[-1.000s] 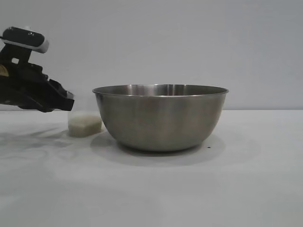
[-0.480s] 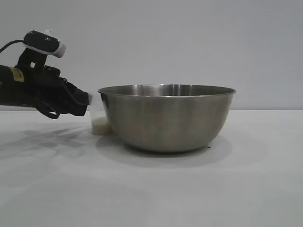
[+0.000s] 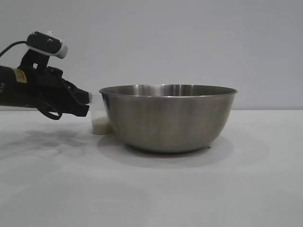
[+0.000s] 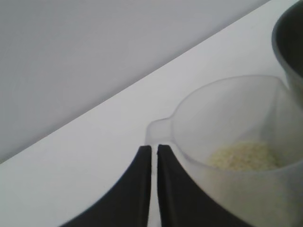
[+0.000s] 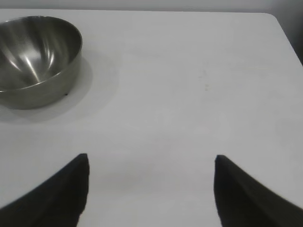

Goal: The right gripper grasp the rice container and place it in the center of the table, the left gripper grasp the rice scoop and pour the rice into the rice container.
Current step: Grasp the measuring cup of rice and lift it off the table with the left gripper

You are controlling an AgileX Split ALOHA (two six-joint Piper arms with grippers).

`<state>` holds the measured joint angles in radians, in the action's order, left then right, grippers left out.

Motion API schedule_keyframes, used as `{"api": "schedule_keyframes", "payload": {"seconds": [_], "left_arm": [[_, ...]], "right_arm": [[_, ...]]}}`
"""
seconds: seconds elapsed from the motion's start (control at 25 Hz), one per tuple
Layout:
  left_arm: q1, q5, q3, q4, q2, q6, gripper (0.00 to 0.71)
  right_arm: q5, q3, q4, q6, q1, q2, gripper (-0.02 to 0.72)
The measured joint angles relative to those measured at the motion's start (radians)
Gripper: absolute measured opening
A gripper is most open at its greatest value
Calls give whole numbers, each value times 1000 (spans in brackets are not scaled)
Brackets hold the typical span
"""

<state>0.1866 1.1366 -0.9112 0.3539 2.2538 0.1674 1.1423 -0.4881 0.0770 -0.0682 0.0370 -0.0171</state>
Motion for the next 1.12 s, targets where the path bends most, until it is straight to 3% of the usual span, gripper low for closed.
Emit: {"api": "schedule_keyframes", "payload": {"seconds": [0.32,0.44,0.92,0.96,1.12], "left_arm": [[0,0,0,-4,0,-4,0],[0,0,0,-4,0,-5,128],[0,0,-11,2,0,-6,129],[0,0,-16,3,0,-7,169],[0,0,-53,4,4,-29,154]], "right_arm": [[0,0,0,0,0,0,473],[0,0,0,0,0,0,473],[0,0,0,0,0,0,473],[0,0,0,0,0,0,473],[0,0,0,0,0,0,473]]}}
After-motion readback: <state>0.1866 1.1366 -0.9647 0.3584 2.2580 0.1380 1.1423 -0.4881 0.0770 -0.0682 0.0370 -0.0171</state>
